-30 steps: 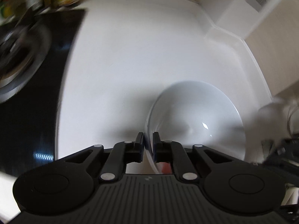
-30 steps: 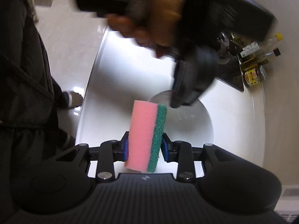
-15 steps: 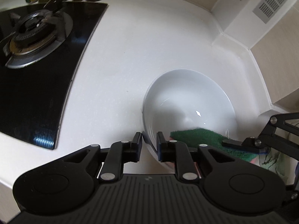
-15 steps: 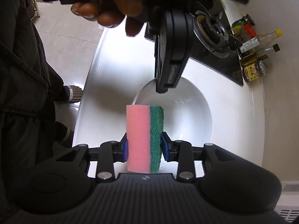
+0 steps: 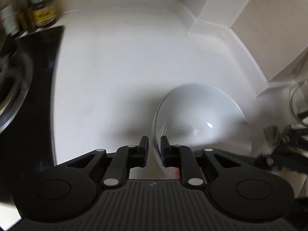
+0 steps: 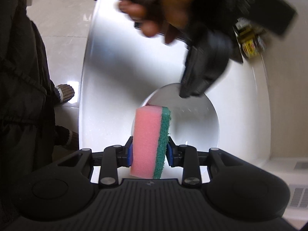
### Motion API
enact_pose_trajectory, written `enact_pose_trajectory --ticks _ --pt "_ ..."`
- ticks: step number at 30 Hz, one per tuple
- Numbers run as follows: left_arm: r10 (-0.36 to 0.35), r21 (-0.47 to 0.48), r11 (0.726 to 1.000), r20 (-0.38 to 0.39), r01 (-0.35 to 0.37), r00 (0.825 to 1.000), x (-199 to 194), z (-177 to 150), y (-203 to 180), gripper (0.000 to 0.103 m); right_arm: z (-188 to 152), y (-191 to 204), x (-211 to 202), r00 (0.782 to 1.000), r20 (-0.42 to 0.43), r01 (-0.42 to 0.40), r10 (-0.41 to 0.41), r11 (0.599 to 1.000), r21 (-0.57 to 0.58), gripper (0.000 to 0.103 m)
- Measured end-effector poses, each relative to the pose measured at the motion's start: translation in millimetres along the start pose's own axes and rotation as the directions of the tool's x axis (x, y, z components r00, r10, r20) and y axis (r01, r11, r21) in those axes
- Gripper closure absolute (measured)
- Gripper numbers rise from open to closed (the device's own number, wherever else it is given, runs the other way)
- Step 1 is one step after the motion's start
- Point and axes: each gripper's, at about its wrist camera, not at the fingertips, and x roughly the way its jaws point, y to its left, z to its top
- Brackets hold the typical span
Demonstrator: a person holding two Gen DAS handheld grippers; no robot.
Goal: Clean bowl
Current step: 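Scrub the bowl interior with the sponge in the right gripper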
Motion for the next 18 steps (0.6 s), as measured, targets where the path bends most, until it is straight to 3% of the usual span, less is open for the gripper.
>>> enact_pose_trajectory --ticks 6,14,16,18 --pt "-0.039 -0.052 0.998 0.013 0.039 0.999 1.7 -16.2 5.0 0.084 10.3 -6.6 5.0 0.999 -0.049 0.003 -0.001 0.999 0.04 0.075" --pt "-0.075 0.074 0.995 0.024 0.073 0.997 17.6 17.8 4.3 0.096 18.1 15.2 14.8 0.987 -0.153 0.006 -0.038 0.979 -0.203 0.076" --pt "-0.067 0.074 0.995 0.032 0.065 0.997 19.2 22.0 3.9 0.093 18.1 15.5 16.2 0.984 -0.172 0.0 -0.042 0.971 -0.238 0.076" --pt "-0.061 0.012 0.998 0.031 0.061 0.998 16.0 19.0 9.5 0.092 17.8 13.3 17.6 0.984 -0.176 -0.007 -0.038 0.969 -0.246 0.076"
